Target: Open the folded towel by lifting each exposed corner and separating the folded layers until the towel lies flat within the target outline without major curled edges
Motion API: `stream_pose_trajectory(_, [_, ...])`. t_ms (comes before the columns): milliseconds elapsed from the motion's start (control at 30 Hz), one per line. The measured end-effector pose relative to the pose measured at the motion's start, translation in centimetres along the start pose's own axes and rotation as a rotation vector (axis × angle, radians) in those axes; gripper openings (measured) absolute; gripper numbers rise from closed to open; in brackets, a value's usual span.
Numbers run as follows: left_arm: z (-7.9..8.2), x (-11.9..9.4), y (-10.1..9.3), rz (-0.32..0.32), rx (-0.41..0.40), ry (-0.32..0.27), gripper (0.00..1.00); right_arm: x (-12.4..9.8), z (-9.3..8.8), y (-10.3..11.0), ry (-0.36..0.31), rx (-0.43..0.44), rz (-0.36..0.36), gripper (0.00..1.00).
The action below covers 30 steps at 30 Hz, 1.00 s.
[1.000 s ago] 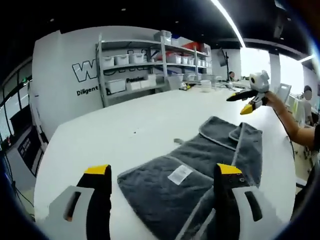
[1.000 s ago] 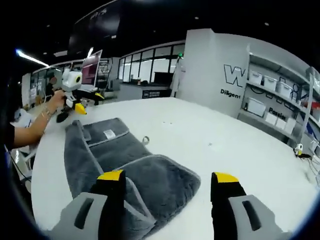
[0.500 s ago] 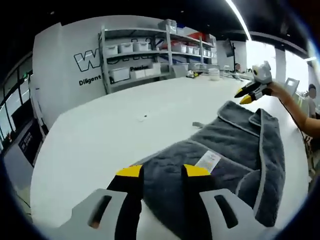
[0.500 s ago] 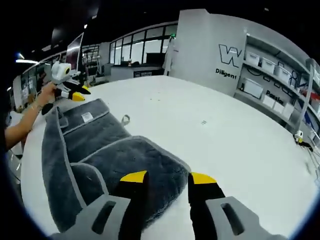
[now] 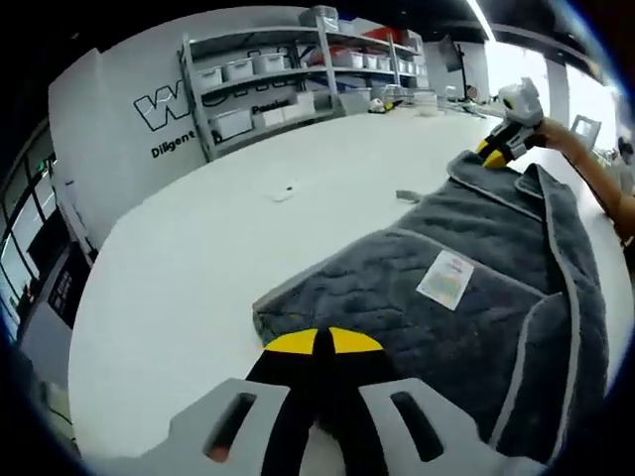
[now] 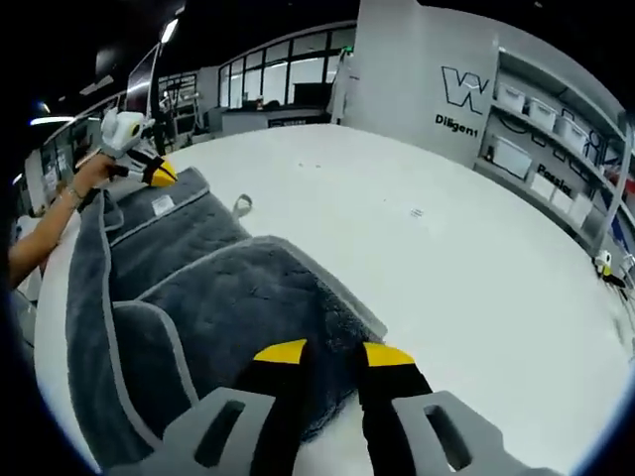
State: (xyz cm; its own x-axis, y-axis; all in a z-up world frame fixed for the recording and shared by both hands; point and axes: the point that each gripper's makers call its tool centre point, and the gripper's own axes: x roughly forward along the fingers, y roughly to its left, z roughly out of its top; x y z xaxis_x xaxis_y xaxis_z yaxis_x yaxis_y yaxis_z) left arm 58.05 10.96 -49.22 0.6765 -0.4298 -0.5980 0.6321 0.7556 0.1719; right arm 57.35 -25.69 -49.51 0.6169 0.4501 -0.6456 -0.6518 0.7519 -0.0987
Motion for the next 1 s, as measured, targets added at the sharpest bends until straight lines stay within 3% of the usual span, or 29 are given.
stream_pose_trajectory(333, [0.6,1.1,1.2,0.014,-0.005,0.005,0.01,1.3,1.0,-1.8,-0.012,-0.028,-0.052,0.11])
stream_pose_trajectory(633, [1.7,2.8,2.8,0.071,0.010,0.013,0.01,2.8,2.1,-3.8,-0.042,-0.022,-0.102,0.10])
stream_pose_trajectory(1000, [2.9,5.2,5.3,0.109,-0.021,0.000,0.01,4.7,3.5,-6.4,-0.079,0.032,-0.117,0.10])
